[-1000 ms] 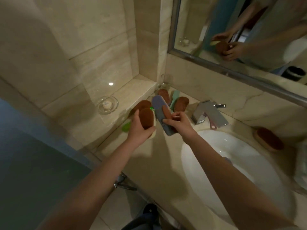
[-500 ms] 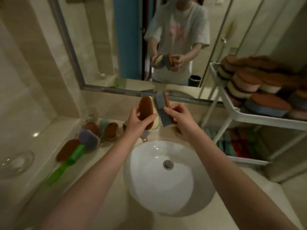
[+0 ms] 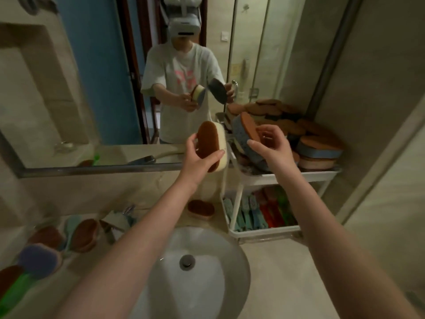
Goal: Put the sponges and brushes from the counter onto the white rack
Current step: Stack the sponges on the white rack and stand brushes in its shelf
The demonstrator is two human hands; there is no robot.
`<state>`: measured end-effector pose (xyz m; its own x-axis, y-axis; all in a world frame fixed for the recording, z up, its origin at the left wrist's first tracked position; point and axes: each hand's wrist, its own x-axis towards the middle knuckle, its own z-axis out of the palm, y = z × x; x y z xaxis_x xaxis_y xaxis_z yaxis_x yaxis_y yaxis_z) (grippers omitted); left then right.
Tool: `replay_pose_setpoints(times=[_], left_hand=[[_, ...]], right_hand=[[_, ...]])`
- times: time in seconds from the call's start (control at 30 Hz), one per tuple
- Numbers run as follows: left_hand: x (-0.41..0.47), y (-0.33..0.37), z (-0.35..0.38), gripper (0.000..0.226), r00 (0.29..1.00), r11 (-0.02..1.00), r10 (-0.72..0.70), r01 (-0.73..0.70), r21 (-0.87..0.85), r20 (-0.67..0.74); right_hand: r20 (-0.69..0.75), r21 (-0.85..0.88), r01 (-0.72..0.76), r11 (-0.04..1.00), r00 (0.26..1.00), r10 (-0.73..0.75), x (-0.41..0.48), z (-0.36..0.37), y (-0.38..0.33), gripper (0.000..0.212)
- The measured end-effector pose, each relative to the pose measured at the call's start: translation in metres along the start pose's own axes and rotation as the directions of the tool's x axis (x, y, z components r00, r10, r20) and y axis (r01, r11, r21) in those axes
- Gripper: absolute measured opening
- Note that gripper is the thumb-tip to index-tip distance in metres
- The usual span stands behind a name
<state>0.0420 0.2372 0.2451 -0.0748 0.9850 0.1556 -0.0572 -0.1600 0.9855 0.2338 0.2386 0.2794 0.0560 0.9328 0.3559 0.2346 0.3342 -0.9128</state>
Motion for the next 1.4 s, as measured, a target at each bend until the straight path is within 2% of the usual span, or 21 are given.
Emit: replay_pose_setpoints(times=[0.1,0.2,0.3,0.43,0.6,0.8,0.87,0.93,1.0,1.1,1.17,1.23,1.33,1.4], left_hand=[[0.009,0.0,0.018,0.083,1.0,1.0,0.015,-0.015,0.026,-0.004],[0.015,-0.004,0.033,0.082,0.999,0.998,0.026,-0.025,0.05,-0.02],[0.019,-0.011,0.045,0.082,0.999,0.998,0.021,-0.019,0.064,-0.032],[0.023,-0.018,0.054,0.082,0.999,0.997,0.016,-0.013,0.071,-0.042],[0.021,-0.018,0.062,0.081,0.999,0.996,0.029,-0.026,0.08,-0.044],[0.018,-0.013,0.066,0.073,0.996,0.991,0.063,-0.055,0.121,-0.06],[0.019,-0.009,0.068,0.067,0.995,0.987,0.079,-0.069,0.146,-0.064],[0.02,-0.004,0.069,0.066,0.994,0.98,0.105,-0.097,0.175,-0.039],[0.021,0.003,0.071,0.069,0.99,0.969,0.138,-0.138,0.204,0.011],[0.02,0.017,0.08,0.066,0.979,0.955,0.194,-0.204,0.215,0.068],[0.019,0.028,0.089,0.067,0.972,0.958,0.2,-0.221,0.184,0.127],[0.019,0.037,0.099,0.068,0.967,0.968,0.186,-0.211,0.134,0.176],[0.024,0.045,0.116,0.064,0.969,0.975,0.195,-0.209,0.078,0.152],[0.029,0.046,0.129,0.057,0.974,0.982,0.189,-0.19,-0.008,0.121]], right_hand=[[0.039,-0.21,0.086,0.974,0.996,-0.079,0.016,-0.039,0.005,0.038],[0.132,-0.452,0.17,0.876,0.984,-0.123,0.03,-0.07,0.01,0.04],[0.239,-0.579,0.259,0.773,0.96,-0.143,0.042,-0.091,0.014,0.043],[0.344,-0.629,0.34,0.699,0.928,-0.142,0.056,-0.102,0.019,0.044],[0.428,-0.587,0.36,0.725,0.898,-0.099,0.061,-0.098,0.03,0.041],[0.459,-0.603,0.394,0.694,0.882,-0.103,0.061,-0.099,0.036,0.037],[0.423,-0.574,0.408,0.71,0.89,-0.169,0.059,-0.099,0.035,0.037],[0.305,-0.482,0.384,0.788,0.916,-0.26,0.054,-0.097,0.028,0.036],[0.205,-0.339,0.337,0.878,0.938,-0.28,0.049,-0.094,0.02,0.038],[0.222,-0.045,0.246,0.968,0.948,-0.23,0.039,-0.089,0.012,0.045],[0.276,0.082,0.172,0.982,0.943,-0.188,0.033,-0.088,0.009,0.049],[0.291,0.101,0.125,0.987,0.945,-0.149,0.032,-0.091,0.008,0.047],[0.265,0.146,0.068,0.987,0.958,-0.105,0.031,-0.102,0.009,0.04],[0.231,0.213,0.042,0.976,0.969,-0.092,0.03,-0.112,0.012,0.044]])
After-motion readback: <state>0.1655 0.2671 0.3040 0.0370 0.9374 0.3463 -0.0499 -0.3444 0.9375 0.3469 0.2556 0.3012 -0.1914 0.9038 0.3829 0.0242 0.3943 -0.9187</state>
